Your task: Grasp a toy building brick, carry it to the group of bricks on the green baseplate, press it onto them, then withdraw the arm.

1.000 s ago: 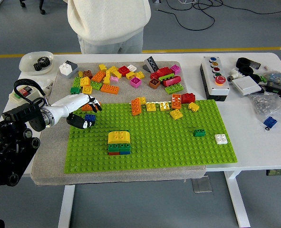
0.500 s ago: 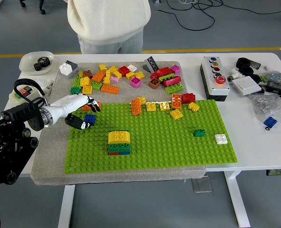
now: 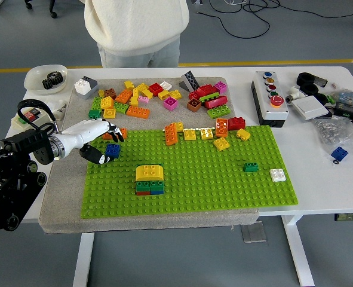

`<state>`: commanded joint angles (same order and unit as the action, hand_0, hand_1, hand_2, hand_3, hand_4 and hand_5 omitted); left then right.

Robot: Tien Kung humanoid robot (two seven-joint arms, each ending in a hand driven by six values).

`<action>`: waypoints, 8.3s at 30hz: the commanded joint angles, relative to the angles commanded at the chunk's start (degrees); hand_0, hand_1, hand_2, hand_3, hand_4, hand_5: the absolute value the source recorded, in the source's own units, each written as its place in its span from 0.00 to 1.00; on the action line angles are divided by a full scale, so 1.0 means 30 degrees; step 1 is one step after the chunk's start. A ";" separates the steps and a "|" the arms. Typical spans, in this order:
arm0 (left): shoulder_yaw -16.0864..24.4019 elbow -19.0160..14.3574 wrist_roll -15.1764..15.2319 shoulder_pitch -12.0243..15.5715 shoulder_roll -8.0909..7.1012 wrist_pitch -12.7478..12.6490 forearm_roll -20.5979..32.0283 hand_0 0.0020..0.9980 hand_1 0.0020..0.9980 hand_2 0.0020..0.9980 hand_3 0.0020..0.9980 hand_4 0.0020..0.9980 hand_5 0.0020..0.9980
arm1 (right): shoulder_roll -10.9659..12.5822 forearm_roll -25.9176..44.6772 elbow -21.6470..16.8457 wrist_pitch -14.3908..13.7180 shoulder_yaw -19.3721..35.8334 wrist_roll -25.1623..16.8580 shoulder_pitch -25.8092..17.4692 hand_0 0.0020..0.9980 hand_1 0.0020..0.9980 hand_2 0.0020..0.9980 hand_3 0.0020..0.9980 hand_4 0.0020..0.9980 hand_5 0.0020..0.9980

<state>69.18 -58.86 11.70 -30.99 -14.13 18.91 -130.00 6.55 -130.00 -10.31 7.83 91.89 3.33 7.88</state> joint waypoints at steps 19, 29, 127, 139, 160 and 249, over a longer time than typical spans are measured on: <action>-0.0173 0.0654 0.0137 -0.0025 0.0055 -0.0727 0.0000 1.00 0.80 0.69 0.65 0.77 0.03 | -0.0036 0.0000 0.0000 0.0005 -0.0101 -0.0033 -0.0038 0.75 0.65 0.73 0.63 0.90 0.48; -0.0180 0.0835 0.0143 -0.0032 0.0065 -0.0973 0.0000 1.00 0.79 0.59 0.58 0.62 0.00 | -0.0031 0.0000 0.0000 -0.0010 -0.0077 -0.0046 0.0003 0.75 0.65 0.73 0.63 0.90 0.48; 0.1477 -0.0913 -0.0648 0.0514 -0.0043 -0.0533 0.0000 1.00 0.75 0.50 0.51 0.59 0.00 | -0.0021 0.0000 0.0000 0.0035 0.0072 0.0026 0.0026 0.75 0.65 0.73 0.63 0.90 0.48; 0.1673 -0.1447 -0.0838 0.0487 -0.0208 0.0888 0.0000 1.00 0.77 0.53 0.55 0.61 0.00 | -0.0022 0.0000 0.0000 0.0031 0.0054 -0.0015 0.0011 0.75 0.65 0.73 0.63 0.90 0.48; 0.1761 -0.1903 -0.1083 0.0610 -0.0203 0.2687 0.0000 1.00 0.80 0.66 0.65 0.76 0.06 | -0.0009 0.0000 0.0000 0.0047 0.0046 -0.0008 -0.0081 0.75 0.65 0.73 0.63 0.90 0.48; 0.2614 -0.2809 -0.2293 0.1292 0.0286 0.3595 0.0000 1.00 0.81 0.68 0.69 0.86 0.15 | -0.0032 0.0000 0.0000 0.0044 0.0083 -0.0012 -0.0121 0.75 0.65 0.73 0.63 0.90 0.48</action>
<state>77.02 -67.29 4.82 -27.12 -13.27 29.69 -130.00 6.45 -130.00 -10.31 7.97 92.14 3.29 7.51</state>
